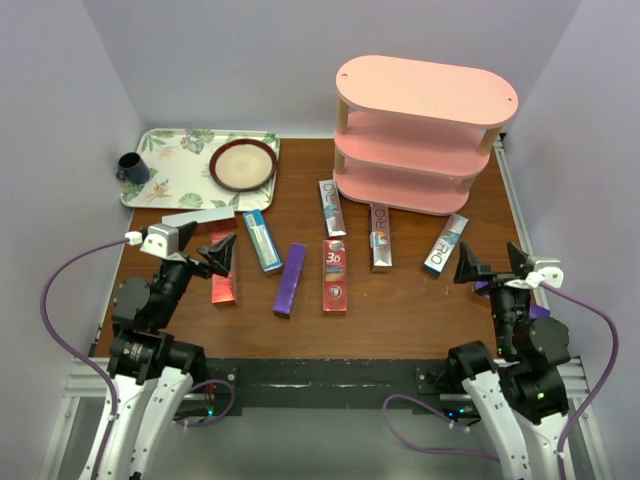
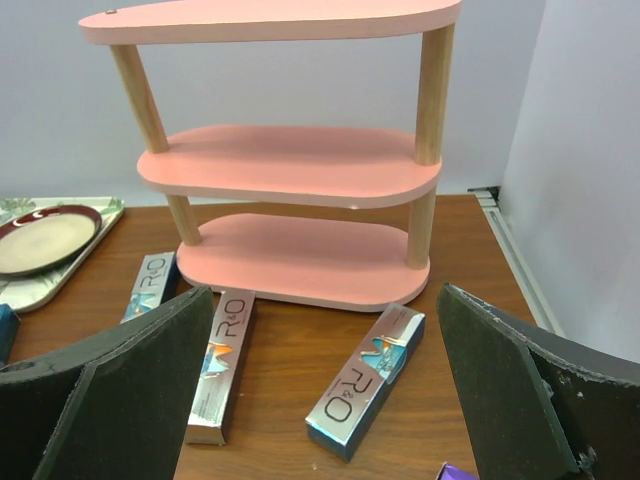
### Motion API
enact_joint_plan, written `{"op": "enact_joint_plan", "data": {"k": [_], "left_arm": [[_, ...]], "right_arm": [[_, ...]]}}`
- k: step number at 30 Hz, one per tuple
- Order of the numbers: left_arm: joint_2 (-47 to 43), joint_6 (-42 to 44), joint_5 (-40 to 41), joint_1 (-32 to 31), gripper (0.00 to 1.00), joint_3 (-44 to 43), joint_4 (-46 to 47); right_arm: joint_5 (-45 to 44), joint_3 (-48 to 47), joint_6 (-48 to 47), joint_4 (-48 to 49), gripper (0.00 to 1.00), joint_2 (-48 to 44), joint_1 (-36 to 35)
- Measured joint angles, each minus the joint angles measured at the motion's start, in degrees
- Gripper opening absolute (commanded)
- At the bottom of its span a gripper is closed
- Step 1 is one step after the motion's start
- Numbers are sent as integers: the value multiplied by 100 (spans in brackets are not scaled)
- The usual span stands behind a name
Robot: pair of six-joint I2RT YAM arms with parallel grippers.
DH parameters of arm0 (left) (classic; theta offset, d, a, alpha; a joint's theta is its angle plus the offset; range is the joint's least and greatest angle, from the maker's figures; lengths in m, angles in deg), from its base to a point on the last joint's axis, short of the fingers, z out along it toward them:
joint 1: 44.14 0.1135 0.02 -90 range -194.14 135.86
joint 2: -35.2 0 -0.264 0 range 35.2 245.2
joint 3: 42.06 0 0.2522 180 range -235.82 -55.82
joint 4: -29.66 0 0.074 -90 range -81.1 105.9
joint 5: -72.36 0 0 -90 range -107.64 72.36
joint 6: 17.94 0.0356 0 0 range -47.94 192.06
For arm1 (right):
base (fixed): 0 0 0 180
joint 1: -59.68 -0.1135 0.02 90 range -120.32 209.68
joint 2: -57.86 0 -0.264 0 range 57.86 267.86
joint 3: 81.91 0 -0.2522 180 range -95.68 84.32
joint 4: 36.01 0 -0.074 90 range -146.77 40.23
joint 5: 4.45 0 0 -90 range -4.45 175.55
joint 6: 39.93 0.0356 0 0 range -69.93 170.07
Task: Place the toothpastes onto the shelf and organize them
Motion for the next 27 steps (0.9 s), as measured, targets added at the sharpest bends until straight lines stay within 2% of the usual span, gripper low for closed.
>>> {"op": "enact_joint_plan", "data": {"k": [8, 13, 22, 27], "left_arm": [[55, -393, -92, 0, 100, 243, 238], [339, -538, -293, 0, 100, 262, 251], [505, -573, -391, 0, 100, 262, 245], [570, -595, -490, 0, 100, 262, 240]], "right_arm": [[151, -13, 52, -13, 99, 20, 0], [361, -258, 247, -90, 99, 350, 0], [1178, -1082, 883, -621, 99, 1325, 0], [1731, -1484, 1290, -892, 99, 2157, 0]]}}
